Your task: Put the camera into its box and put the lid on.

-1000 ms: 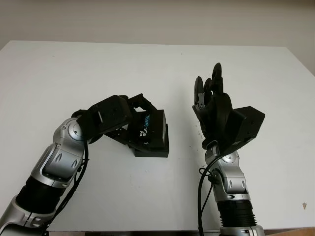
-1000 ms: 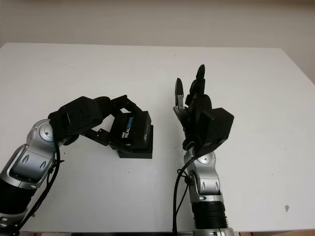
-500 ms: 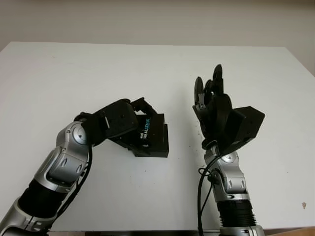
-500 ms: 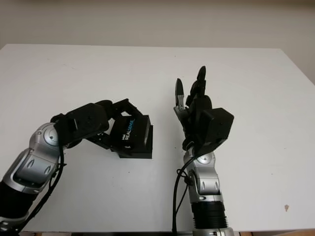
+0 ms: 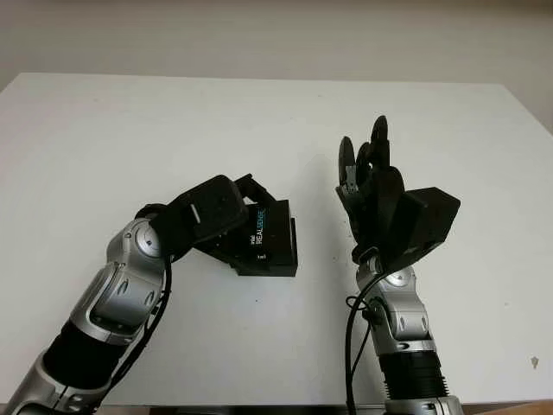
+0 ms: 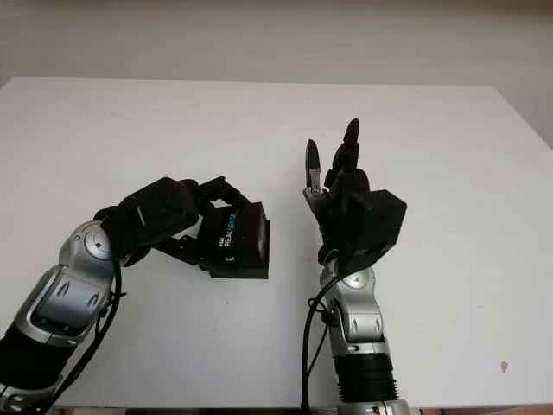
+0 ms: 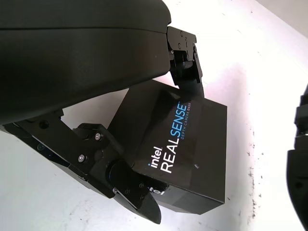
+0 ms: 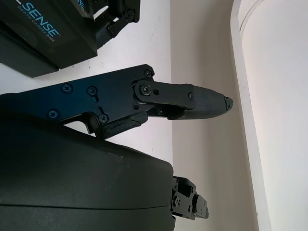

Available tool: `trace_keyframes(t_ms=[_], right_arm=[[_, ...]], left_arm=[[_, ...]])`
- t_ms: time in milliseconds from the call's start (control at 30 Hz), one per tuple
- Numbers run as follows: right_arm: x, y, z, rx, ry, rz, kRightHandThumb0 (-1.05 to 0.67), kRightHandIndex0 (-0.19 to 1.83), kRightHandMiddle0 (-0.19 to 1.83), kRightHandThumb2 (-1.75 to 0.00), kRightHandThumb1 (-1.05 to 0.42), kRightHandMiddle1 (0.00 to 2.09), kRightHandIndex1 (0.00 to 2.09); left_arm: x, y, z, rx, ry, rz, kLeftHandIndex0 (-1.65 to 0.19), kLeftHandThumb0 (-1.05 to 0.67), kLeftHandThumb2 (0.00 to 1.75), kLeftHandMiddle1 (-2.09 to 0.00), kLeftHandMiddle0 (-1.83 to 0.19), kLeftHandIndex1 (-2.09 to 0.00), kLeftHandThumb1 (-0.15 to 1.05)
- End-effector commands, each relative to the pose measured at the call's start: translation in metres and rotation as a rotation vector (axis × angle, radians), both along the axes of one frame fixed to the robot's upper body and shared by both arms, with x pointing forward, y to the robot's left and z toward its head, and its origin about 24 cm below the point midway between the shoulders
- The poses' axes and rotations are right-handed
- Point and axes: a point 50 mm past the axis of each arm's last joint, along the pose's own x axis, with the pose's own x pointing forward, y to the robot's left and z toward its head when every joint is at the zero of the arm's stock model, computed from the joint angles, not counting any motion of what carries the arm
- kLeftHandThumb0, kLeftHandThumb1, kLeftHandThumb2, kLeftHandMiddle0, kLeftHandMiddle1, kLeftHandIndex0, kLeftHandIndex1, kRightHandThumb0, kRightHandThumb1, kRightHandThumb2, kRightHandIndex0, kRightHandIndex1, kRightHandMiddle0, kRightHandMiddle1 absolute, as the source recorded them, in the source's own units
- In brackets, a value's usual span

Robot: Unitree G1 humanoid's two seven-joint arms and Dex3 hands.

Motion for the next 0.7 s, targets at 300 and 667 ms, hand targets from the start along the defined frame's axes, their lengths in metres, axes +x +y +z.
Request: trace_keyframes(t_ms=[300, 667], right_arm=[[-0.0031, 0.0071, -0.0010, 0.034, -0.005, 0.002, -0.66, -0.19, -0.19, -0.45, -1.05, 0.04, 0.00], [-0.0027, 0.0081, -0.0028, 0.048, 0.001, 0.001, -0.67, -0.19, -0.19, -0.44, -1.05, 0.03, 0.00]], left_arm=[[-0.0063, -0.0138, -0.0138, -0.009, 0.052, -0.084, -0.31, -0.19, 0.05, -1.75, -0.60, -1.73, 0.93], [-0.0065, -0.0169, -0.0127, -0.009, 0.042, -0.112, -0.32, -0.19, 0.05, -1.79, -0.64, -1.77, 0.92]])
